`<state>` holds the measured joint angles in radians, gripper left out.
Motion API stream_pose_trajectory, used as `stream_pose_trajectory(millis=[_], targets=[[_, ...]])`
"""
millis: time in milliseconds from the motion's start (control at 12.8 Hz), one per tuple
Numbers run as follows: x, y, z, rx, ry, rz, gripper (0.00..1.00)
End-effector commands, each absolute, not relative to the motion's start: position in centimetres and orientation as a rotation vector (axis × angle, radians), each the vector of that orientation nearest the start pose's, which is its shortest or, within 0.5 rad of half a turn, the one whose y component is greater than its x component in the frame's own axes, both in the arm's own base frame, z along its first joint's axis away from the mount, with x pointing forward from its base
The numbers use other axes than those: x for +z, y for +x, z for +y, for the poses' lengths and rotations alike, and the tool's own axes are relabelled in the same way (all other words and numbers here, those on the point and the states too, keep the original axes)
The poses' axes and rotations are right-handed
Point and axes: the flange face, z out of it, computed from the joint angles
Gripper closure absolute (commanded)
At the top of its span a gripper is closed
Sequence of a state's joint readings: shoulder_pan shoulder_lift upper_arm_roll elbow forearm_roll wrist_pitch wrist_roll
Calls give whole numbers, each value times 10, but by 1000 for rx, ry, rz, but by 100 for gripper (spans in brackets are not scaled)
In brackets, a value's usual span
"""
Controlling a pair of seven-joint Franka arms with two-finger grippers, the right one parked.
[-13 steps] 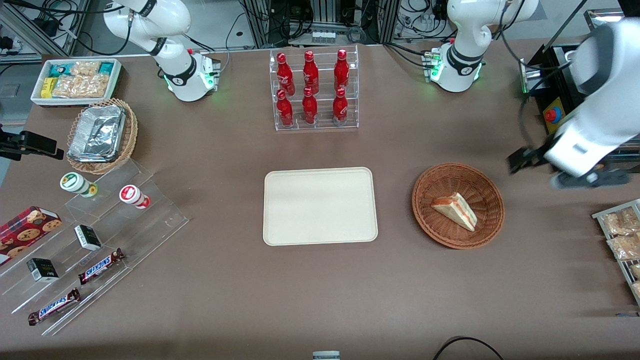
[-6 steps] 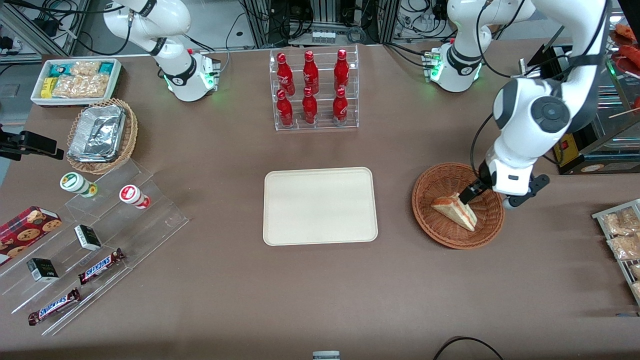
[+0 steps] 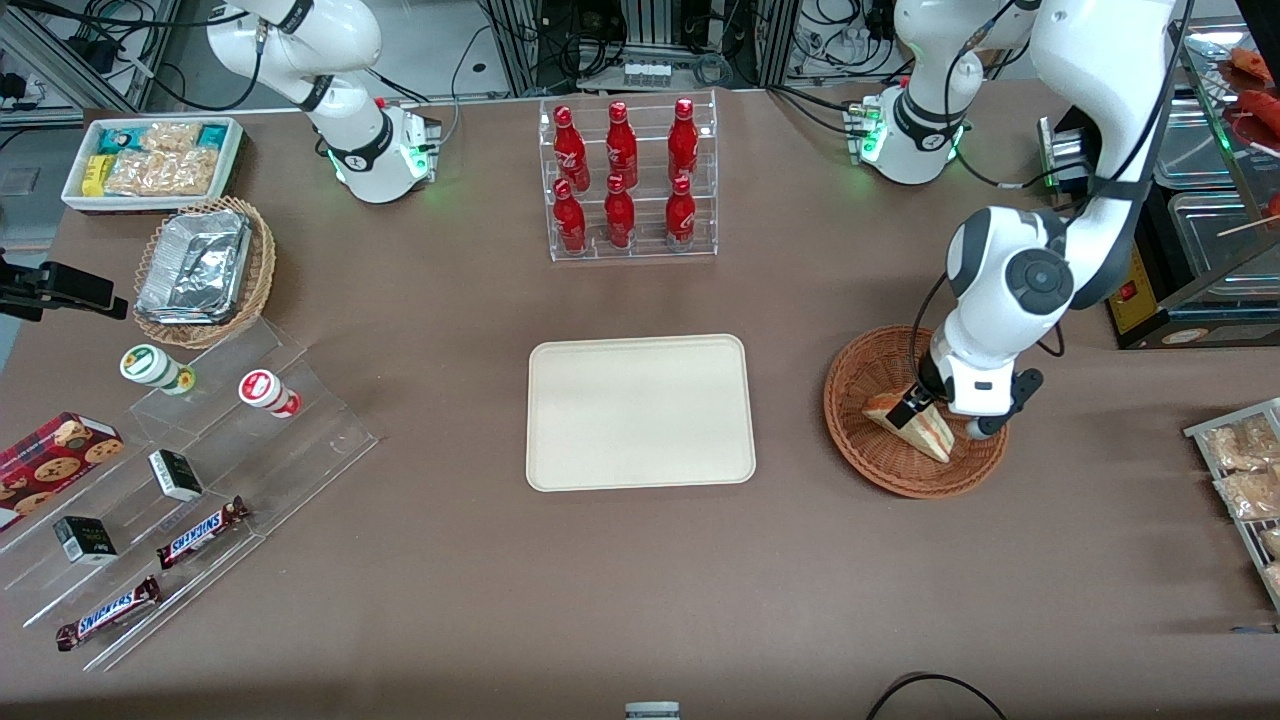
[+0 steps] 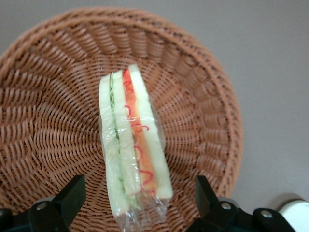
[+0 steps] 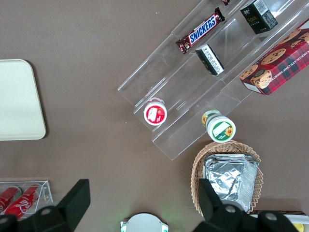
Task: Place sandwich from basket to tray
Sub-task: 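Move the left gripper down over the wrapped sandwich in the basket, then close the left gripper on the sandwich and lift it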
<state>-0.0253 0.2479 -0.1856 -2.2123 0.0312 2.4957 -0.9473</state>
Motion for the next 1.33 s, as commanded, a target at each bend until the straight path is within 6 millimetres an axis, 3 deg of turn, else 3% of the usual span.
stream_pose_trajectory(millis=[0,78,157,314,471,706,784,941,1098,1255], targets=[[258,547,-116,-38,-2973,-1137,2],[253,546,-115,-29,-2970,-1137,36],[253,549,-112,-30,-2967,-1151,94],[261,556,-111,-50,-2971,-1153,100],[287,564,-114,-70,-2971,-1145,100],[376,591,-125,15,-2912,-1061,100],[411,595,-154,33,-2915,-990,100],[459,593,-209,18,-2960,-861,100],[484,583,-256,-16,-3024,-739,100],[501,571,-293,19,-3179,-433,100]])
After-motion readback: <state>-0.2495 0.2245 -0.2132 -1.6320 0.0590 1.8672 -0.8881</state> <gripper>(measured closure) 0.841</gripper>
